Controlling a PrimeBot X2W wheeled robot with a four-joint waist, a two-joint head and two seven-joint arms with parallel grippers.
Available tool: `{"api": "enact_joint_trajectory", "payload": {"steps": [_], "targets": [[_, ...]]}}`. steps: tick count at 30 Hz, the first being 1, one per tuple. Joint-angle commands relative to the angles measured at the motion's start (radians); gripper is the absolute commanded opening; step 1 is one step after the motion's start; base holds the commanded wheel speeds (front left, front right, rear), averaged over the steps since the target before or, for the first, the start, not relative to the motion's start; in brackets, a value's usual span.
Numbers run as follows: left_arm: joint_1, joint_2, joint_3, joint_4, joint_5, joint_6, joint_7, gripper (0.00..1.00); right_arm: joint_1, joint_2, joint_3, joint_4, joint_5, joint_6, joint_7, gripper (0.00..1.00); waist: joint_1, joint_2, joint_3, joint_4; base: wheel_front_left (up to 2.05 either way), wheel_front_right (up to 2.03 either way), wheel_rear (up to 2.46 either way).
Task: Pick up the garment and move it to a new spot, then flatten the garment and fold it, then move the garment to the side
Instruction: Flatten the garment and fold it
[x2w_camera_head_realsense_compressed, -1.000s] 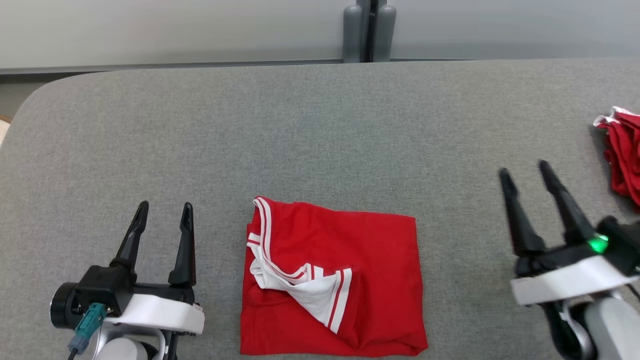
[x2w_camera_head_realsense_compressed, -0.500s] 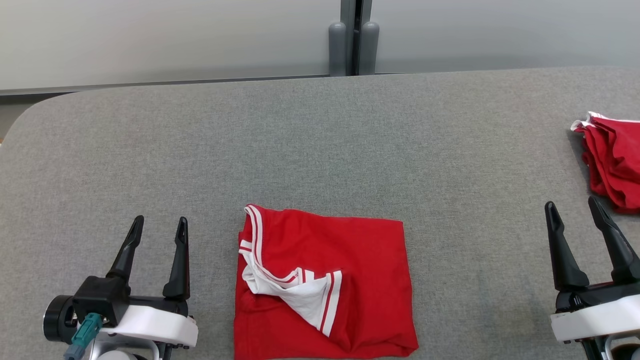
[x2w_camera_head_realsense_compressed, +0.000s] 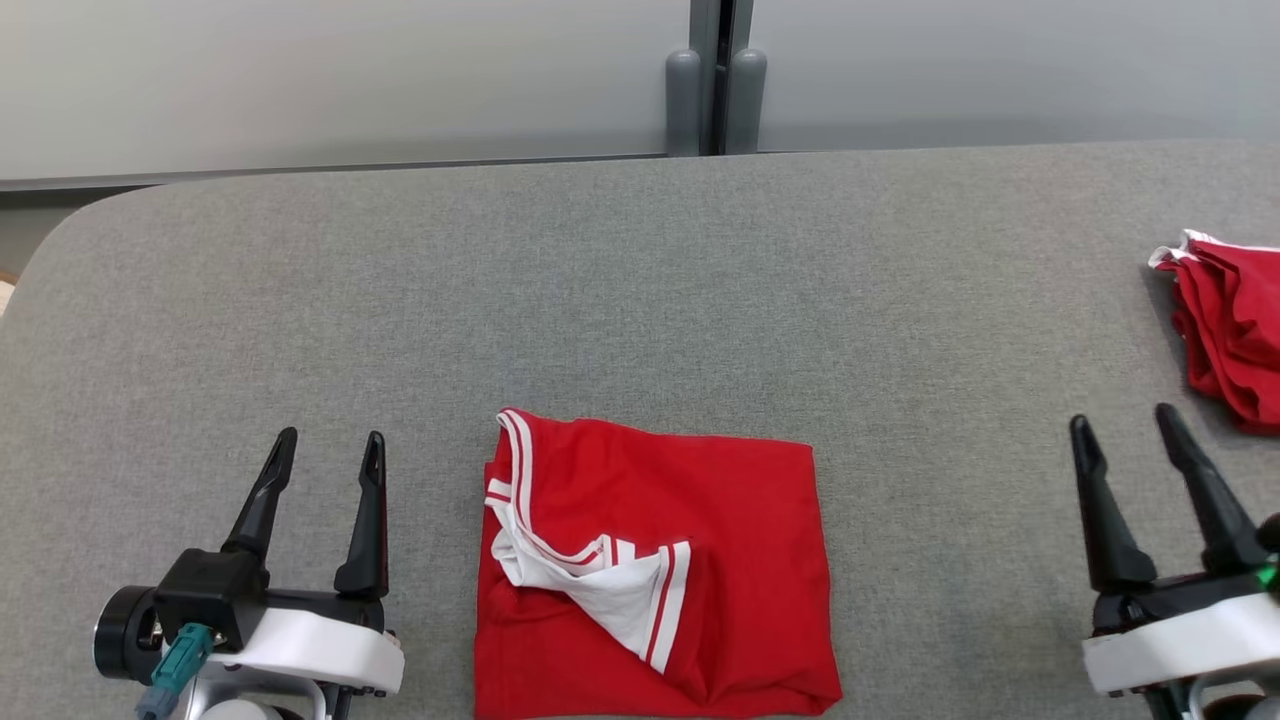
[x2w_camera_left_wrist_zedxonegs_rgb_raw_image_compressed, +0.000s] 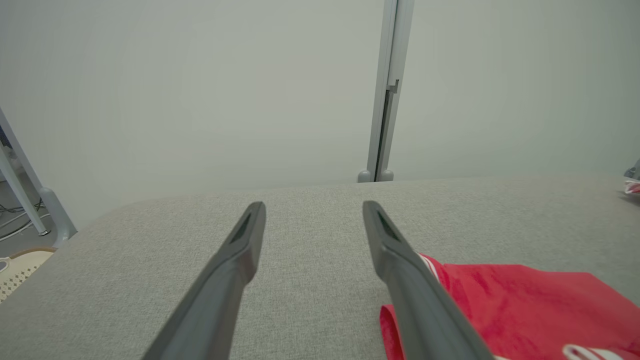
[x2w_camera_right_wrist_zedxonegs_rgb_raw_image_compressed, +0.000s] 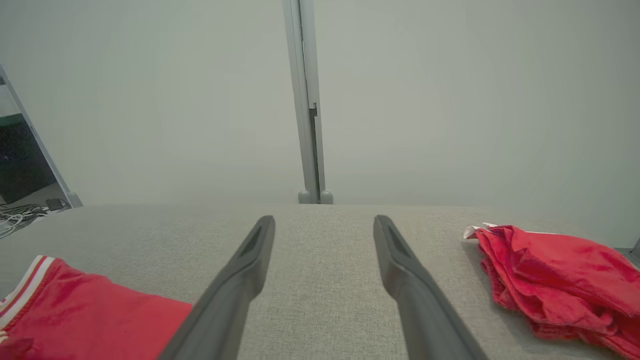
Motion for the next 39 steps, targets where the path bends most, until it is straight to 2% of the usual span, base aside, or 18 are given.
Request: {"api": "enact_joint_trajectory", "payload": {"steps": [1,2,3,5,7,8,9,10,17,23,27,32,34,35,36,38,39], "targets": [[-0.004,0.006,0.000,-0.004,-0.007,0.004,0.000,1.00,-0.007,0.003,0.008,0.006,-0.006,0.000,0.003,0.90,0.0000,0.0000,0.003,0.003,0.00,0.00,0.00],[-0.009,0.006,-0.001,-0.006,-0.008,0.004,0.000,1.00,-0.012,0.001,0.019,0.011,-0.009,0.000,0.009,0.34,0.0000,0.0000,0.007,0.005,0.00,0.00,0.00],[-0.014,0.006,-0.003,-0.007,-0.008,0.004,0.000,1.00,-0.018,0.003,0.033,0.017,-0.007,0.000,0.010,0.00,0.0000,0.0000,0.011,0.008,0.00,0.00,0.00],[-0.026,0.005,-0.006,-0.009,-0.009,0.003,0.000,1.00,-0.045,0.006,0.080,0.043,0.001,0.000,0.013,0.00,0.0000,0.0000,0.020,0.013,0.00,0.00,0.00],[-0.030,0.001,-0.009,-0.003,-0.010,0.001,-0.004,1.00,-0.090,0.018,0.184,0.104,0.022,0.000,0.009,0.00,0.0000,0.0000,0.027,0.021,0.00,0.00,0.00],[-0.030,0.001,-0.009,-0.003,-0.010,0.001,-0.004,1.00,-0.090,0.018,0.184,0.104,0.022,0.000,0.009,0.00,0.0000,0.0000,0.027,0.021,0.00,0.00,0.00],[-0.034,-0.001,-0.012,0.000,-0.012,-0.001,-0.006,1.00,-0.110,0.025,0.227,0.129,0.034,0.000,0.005,0.00,0.0000,0.0000,0.030,0.026,0.00,0.00,0.00],[-0.045,-0.005,-0.015,0.006,-0.014,-0.003,-0.009,1.00,-0.148,0.044,0.314,0.188,0.059,0.000,0.007,0.00,0.0000,0.0000,0.034,0.034,0.00,0.00,0.00],[-0.073,-0.024,-0.028,0.028,-0.017,-0.011,-0.019,1.00,-0.272,0.103,0.566,0.394,0.170,0.000,0.011,0.00,0.0000,0.0000,0.055,0.074,0.00,0.00,0.00],[-0.089,-0.033,-0.027,0.047,-0.021,-0.010,-0.028,1.00,-0.345,0.086,0.766,0.421,0.293,0.000,0.036,0.00,0.0000,0.0000,0.074,0.093,0.00,0.00,0.00],[-0.093,-0.034,-0.021,0.058,-0.021,-0.010,-0.031,1.00,-0.385,0.049,0.803,0.384,0.331,0.000,-0.005,0.00,0.0000,0.0000,0.080,0.092,0.00,0.00,0.00],[-0.088,-0.027,-0.013,0.058,-0.013,-0.009,-0.035,1.00,-0.387,0.014,0.697,0.354,0.302,0.000,-0.108,0.00,0.0000,0.0000,0.069,0.079,0.00,0.00,0.00],[-0.081,-0.021,-0.008,0.055,-0.010,-0.009,-0.035,1.00,-0.372,0.002,0.618,0.351,0.276,0.000,-0.134,0.36,0.0000,0.0000,0.060,0.069,0.00,0.00,0.00],[-0.076,-0.019,-0.007,0.053,-0.010,-0.010,-0.035,1.00,-0.362,-0.001,0.578,0.346,0.263,0.000,-0.142,0.96,0.0000,0.0000,0.055,0.064,0.00,0.00,0.00],[-0.072,-0.016,-0.003,0.050,-0.010,-0.010,-0.035,1.00,-0.352,-0.004,0.531,0.340,0.247,0.000,-0.151,1.00,0.0000,0.0000,0.049,0.058,0.00,0.00,0.00],[-0.062,-0.009,0.000,0.047,-0.010,-0.012,-0.035,1.00,-0.328,-0.011,0.443,0.320,0.210,0.000,-0.163,1.00,0.0000,0.0000,0.037,0.048,0.00,0.00,0.00],[-0.062,-0.009,0.000,0.047,-0.010,-0.012,-0.035,1.00,-0.328,-0.011,0.443,0.320,0.210,0.000,-0.163,1.00,0.0000,0.0000,0.037,0.048,0.00,0.00,0.00]]}}
